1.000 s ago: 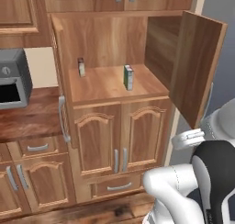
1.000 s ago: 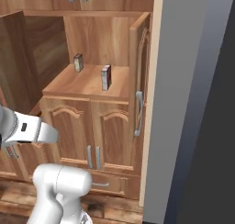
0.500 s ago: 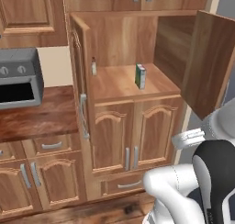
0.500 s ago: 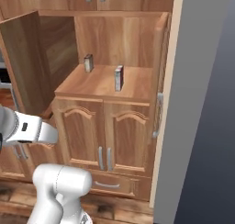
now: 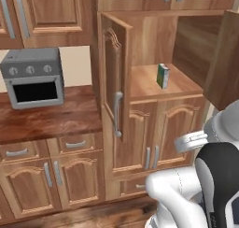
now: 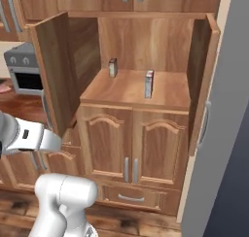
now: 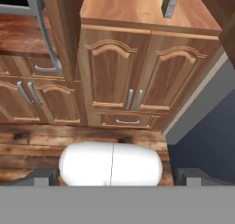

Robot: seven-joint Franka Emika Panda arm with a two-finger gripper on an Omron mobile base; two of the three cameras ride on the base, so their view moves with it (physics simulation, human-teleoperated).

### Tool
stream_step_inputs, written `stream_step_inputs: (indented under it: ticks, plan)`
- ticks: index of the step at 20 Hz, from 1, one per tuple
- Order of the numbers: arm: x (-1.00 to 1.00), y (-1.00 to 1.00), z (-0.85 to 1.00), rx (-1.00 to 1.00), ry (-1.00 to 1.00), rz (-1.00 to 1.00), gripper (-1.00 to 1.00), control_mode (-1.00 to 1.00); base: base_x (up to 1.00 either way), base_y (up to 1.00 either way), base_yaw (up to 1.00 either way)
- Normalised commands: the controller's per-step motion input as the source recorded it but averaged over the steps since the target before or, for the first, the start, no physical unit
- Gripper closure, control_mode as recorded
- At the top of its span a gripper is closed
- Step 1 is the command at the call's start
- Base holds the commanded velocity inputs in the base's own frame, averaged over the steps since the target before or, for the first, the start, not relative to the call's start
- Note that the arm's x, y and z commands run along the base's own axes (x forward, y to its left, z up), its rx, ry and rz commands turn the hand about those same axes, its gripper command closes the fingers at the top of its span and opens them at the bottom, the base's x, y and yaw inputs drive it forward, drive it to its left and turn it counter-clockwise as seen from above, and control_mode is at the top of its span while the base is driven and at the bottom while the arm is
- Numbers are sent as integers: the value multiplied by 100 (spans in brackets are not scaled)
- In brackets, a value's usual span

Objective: Pick the cereal and honey bottle from the counter and place them in the cabinets closest to them.

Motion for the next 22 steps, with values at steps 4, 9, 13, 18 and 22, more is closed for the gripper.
stream_step_inputs:
  ticks: [4, 9, 13, 18, 22]
  plan:
    - [0, 0, 0, 0, 0, 0, -100, 100, -24, 53, 2]
    - [0, 0, 0, 0, 0, 0, -100, 100, -25, 51, 2]
    - [0, 0, 0, 0, 0, 0, -100, 100, -27, 50, 1]
    - [0, 0, 0, 0, 0, 0, -100, 100, -27, 51, 1]
    - [0, 0, 0, 0, 0, 0, -100, 100, -24, 56, 1]
